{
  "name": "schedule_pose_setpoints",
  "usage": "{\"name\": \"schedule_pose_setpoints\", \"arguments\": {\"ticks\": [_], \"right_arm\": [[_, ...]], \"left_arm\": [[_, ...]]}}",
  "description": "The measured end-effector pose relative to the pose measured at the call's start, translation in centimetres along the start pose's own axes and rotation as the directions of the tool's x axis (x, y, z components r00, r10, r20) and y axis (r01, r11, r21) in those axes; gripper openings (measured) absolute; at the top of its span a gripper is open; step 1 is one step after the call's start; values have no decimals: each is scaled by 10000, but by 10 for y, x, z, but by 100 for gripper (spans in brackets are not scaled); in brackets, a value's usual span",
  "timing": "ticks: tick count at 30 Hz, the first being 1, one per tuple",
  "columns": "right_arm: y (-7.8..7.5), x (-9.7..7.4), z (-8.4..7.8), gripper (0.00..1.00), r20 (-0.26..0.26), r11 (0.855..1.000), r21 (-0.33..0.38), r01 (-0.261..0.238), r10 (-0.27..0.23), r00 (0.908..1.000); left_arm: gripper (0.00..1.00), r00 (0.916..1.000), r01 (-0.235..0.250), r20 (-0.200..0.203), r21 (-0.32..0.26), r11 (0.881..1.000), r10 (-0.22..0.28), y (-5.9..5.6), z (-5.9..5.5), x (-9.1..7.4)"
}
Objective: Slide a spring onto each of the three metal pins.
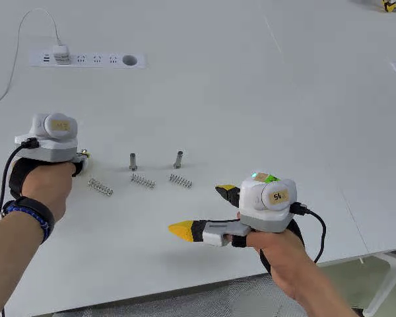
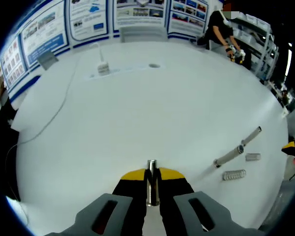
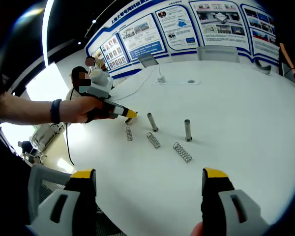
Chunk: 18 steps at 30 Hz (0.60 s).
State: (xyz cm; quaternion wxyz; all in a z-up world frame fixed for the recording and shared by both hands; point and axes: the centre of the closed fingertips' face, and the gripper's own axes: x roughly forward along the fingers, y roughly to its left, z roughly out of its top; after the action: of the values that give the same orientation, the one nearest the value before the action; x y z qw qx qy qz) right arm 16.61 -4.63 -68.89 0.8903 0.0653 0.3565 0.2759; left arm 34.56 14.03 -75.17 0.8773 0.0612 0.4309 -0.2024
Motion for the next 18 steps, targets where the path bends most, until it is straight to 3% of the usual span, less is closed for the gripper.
{"name": "schedule_pose_setpoints", "arguments": {"ticks": [18], "right_arm": [[1, -1, 1, 90, -1, 10000, -19, 63, -63, 10000]], "left_arm": [[7, 9970, -165, 733, -889, 9959, 231, 18, -2, -26]]}}
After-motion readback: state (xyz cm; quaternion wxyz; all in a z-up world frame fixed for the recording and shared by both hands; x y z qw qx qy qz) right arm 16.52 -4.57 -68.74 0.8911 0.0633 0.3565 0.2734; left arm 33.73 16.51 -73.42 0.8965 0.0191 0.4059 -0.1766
